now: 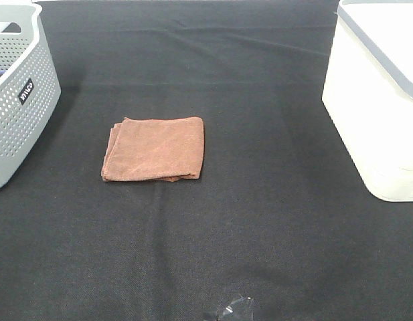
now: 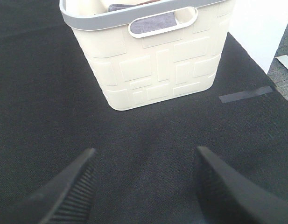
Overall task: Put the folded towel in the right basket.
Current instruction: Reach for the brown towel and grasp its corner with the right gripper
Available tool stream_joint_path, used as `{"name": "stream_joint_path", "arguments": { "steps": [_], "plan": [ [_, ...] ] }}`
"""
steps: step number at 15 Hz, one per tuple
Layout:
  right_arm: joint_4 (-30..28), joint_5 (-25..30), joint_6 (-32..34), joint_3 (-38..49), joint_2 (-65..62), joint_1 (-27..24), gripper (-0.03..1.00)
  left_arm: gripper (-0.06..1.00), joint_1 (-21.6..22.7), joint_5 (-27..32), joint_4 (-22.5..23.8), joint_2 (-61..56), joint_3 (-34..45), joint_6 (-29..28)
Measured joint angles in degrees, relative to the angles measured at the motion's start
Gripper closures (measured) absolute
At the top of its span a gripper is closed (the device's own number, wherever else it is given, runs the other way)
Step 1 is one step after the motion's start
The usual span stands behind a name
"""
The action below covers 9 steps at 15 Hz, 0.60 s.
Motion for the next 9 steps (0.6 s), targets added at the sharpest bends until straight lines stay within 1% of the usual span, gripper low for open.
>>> {"name": "stream_joint_path", "arguments": {
  "steps": [6, 7, 9],
  "plan": [
    [0.29, 0.00, 0.00, 0.00, 0.00, 0.00, 0.36, -0.04, 0.00, 0.00, -0.34, 0.00, 0.00, 0.00],
    [0.52, 0.00, 0.00, 0.00, 0.00, 0.00, 0.31, -0.04, 0.00, 0.00, -0.34, 0.00, 0.00, 0.00],
    [0.52, 0.00, 0.00, 0.00, 0.00, 0.00, 0.15, -0.04, 0.00, 0.00, -0.34, 0.00, 0.00, 0.00]
  ]
}}
